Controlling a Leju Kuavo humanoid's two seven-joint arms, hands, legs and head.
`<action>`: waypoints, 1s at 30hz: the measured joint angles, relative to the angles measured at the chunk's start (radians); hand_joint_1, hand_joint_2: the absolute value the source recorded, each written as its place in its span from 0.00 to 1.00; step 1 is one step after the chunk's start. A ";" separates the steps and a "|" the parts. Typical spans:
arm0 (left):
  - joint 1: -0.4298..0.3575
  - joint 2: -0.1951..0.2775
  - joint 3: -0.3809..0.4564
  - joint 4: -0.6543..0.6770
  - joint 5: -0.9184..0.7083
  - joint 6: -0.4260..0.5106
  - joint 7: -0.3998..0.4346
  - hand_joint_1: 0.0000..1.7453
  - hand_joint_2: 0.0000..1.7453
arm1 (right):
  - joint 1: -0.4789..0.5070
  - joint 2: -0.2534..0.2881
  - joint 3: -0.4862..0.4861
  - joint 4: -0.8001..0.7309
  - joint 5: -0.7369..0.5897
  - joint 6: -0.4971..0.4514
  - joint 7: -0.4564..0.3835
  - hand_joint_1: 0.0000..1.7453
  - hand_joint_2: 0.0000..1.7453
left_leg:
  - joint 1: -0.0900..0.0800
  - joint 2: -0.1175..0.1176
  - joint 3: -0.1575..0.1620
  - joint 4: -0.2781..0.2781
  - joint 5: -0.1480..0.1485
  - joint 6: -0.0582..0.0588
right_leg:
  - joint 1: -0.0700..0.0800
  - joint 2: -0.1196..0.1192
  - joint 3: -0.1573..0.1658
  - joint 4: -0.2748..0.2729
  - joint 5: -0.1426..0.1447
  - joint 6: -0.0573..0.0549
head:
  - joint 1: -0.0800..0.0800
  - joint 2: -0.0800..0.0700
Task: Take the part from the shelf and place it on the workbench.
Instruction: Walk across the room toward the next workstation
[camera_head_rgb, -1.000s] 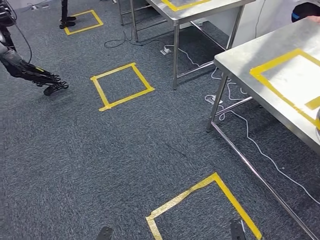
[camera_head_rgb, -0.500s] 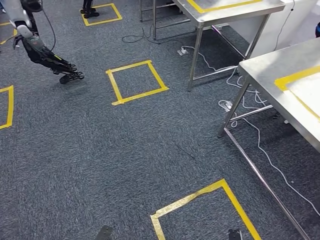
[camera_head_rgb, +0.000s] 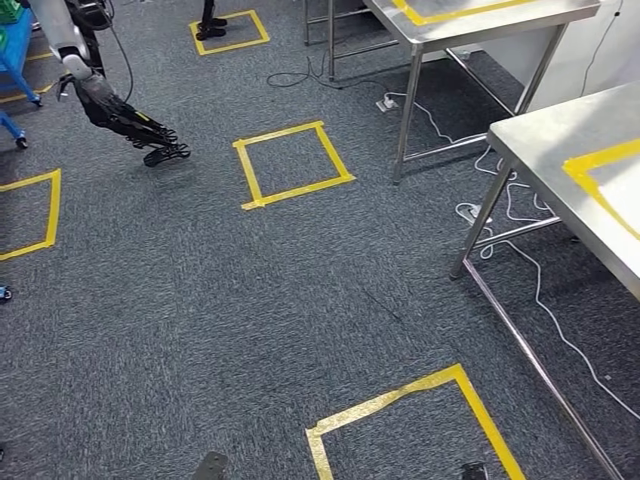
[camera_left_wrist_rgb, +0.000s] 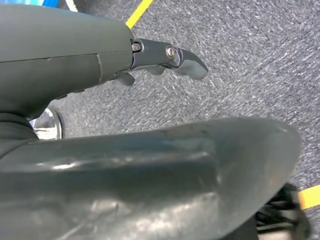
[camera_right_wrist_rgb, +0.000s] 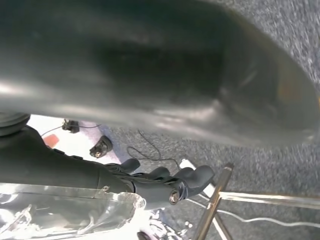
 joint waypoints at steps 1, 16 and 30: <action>-0.001 0.000 0.000 0.000 0.000 0.000 0.001 0.00 0.00 | 0.001 0.000 0.000 0.000 -0.001 0.003 0.004 0.00 0.00 | 0.000 0.002 -0.032 0.067 -0.028 -0.001 | 0.002 -0.009 0.000 0.000 0.000 -0.002 | 0.000 0.000; 0.000 -0.001 0.001 0.000 -0.004 -0.001 0.007 0.00 0.00 | 0.000 0.000 -0.003 0.004 0.007 0.002 0.027 0.00 0.00 | -0.008 0.014 0.080 -0.162 0.089 0.054 | 0.007 -0.014 -0.087 0.220 -0.132 0.044 | 0.011 0.000; 0.002 -0.001 0.000 0.000 -0.006 -0.002 0.007 0.00 0.00 | -0.002 -0.001 -0.016 0.008 0.011 0.000 0.034 0.00 0.00 | -0.001 -0.021 0.013 -0.039 0.023 0.001 | 0.000 0.014 0.000 0.005 -0.002 -0.002 | 0.004 0.000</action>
